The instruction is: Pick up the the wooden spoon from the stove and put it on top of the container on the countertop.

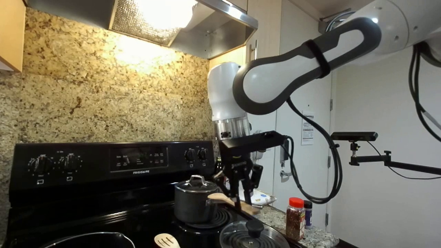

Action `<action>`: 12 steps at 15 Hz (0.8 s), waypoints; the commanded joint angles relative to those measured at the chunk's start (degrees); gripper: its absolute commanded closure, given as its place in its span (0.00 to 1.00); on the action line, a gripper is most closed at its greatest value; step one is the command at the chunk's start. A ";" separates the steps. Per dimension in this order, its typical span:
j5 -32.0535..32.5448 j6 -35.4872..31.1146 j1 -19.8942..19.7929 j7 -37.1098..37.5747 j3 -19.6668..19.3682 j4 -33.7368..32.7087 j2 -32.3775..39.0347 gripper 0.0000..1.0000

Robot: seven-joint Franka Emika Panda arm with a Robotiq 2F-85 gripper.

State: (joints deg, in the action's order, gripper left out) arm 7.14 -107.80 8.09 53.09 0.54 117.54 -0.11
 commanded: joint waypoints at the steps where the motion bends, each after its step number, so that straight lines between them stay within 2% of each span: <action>1: -0.05 1.26 -1.89 -1.24 1.45 0.83 -1.12 0.73; 7: -0.07 1.58 -2.04 -1.99 1.71 2.12 -2.06 0.73; 8: -0.07 1.58 -2.04 -1.99 1.71 2.13 -2.05 0.87; 12: 0.95 -1.79 -2.75 0.12 1.40 5.86 -7.21 0.87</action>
State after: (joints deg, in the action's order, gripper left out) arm 7.32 -106.89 7.17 51.55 0.98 119.76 -2.38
